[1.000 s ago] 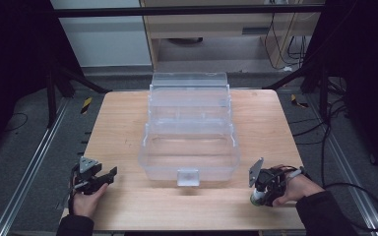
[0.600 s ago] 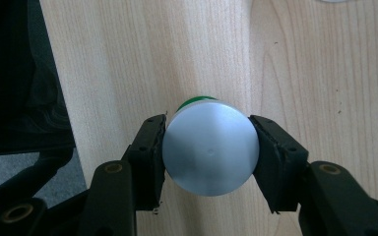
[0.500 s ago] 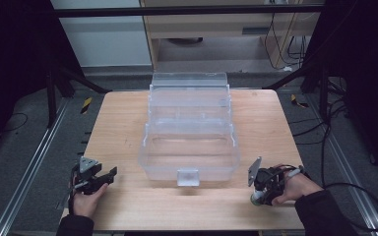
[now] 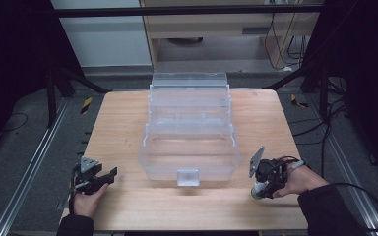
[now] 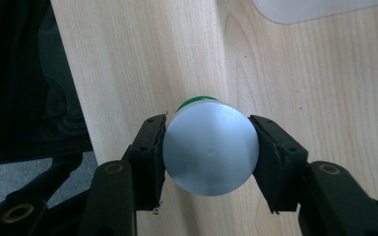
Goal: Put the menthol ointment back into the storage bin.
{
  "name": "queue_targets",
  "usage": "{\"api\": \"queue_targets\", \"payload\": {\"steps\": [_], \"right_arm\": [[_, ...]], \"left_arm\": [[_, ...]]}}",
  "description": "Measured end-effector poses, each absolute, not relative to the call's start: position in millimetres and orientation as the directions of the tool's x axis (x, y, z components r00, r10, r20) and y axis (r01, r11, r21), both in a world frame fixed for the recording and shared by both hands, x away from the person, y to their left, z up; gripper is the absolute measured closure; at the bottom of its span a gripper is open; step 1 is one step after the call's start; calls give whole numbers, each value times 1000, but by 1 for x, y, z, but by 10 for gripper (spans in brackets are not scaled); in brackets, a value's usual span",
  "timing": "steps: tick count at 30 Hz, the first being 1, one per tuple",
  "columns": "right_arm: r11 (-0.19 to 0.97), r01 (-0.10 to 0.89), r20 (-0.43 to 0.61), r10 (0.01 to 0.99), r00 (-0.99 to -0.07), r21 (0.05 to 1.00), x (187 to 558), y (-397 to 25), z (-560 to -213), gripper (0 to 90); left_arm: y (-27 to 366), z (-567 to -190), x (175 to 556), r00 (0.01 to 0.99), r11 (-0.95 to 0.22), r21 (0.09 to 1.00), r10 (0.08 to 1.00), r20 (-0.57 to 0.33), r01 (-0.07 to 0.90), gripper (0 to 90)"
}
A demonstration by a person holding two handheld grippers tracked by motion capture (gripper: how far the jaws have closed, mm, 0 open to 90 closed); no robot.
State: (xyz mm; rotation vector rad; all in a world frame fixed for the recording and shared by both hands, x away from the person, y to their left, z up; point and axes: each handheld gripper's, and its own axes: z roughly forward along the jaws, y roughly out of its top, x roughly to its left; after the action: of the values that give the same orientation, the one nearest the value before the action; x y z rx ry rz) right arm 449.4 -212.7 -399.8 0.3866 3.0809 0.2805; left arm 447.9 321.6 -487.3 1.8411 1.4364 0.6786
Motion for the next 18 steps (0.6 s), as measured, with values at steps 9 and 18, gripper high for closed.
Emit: {"api": "queue_targets", "payload": {"steps": [9, 18], "right_arm": [[944, 253, -31, 265, -964, 212, 455, -213, -380, 505], [941, 245, -54, 264, -963, 233, 458, -206, -361, 504]], "left_arm": [[321, -487, 448, 252, -143, 785, 967, -17, 603, 380], [324, -488, 448, 250, -142, 781, 968, -18, 608, 389]]}}
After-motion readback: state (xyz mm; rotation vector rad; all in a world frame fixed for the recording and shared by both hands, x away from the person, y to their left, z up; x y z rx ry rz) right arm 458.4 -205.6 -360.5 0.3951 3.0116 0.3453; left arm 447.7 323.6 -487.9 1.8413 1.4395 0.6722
